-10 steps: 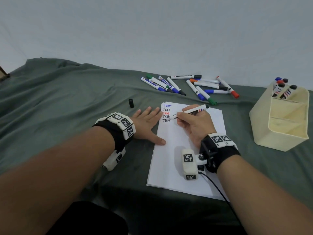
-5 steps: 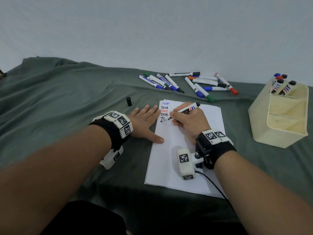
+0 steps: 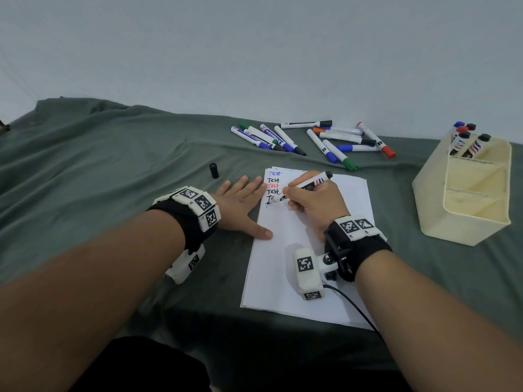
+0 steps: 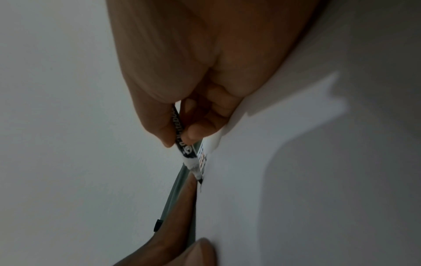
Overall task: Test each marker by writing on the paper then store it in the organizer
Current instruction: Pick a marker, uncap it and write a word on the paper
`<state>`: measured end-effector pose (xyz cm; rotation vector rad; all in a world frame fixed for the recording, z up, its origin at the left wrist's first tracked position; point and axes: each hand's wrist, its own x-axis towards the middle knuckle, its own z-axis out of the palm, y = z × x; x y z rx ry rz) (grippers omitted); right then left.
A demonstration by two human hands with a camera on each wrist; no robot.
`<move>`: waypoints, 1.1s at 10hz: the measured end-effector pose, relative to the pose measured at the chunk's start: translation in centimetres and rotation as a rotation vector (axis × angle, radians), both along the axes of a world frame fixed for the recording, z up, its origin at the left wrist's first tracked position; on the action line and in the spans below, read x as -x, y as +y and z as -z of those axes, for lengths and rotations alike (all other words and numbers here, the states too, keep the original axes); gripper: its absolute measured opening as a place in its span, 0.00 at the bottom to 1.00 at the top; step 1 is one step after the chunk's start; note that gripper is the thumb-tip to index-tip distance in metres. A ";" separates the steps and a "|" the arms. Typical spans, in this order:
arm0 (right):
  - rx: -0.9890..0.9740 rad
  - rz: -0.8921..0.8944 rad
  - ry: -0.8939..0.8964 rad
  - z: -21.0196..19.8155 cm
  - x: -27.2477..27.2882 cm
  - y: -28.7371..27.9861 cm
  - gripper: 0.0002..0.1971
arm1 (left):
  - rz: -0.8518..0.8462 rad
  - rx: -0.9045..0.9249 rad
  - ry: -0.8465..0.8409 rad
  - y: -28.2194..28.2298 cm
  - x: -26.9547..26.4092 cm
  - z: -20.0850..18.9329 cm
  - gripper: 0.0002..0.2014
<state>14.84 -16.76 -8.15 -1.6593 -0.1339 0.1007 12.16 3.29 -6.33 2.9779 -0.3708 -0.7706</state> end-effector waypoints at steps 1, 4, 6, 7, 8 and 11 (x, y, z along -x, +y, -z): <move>-0.005 0.014 0.006 0.0 -0.1 -0.2 0.06 | -0.001 0.001 0.002 0.0 0.0 0.0 0.61; 0.041 0.027 0.009 0.1 -0.2 -0.2 0.04 | 0.002 -0.005 0.009 0.1 -0.2 0.1 0.61; 0.060 0.016 0.009 0.2 -0.2 -0.1 0.03 | 0.001 -0.009 0.009 0.0 -0.1 0.1 0.61; 0.043 0.065 0.020 0.3 -0.5 -0.3 0.04 | 0.000 -0.007 0.004 0.0 0.0 0.1 0.60; 0.055 0.085 0.041 0.5 -0.6 -0.5 0.06 | 0.003 -0.004 0.005 0.0 0.0 0.0 0.60; 0.073 0.066 0.022 0.3 -0.5 -0.5 0.06 | 0.005 -0.014 0.004 -0.1 -0.1 0.0 0.60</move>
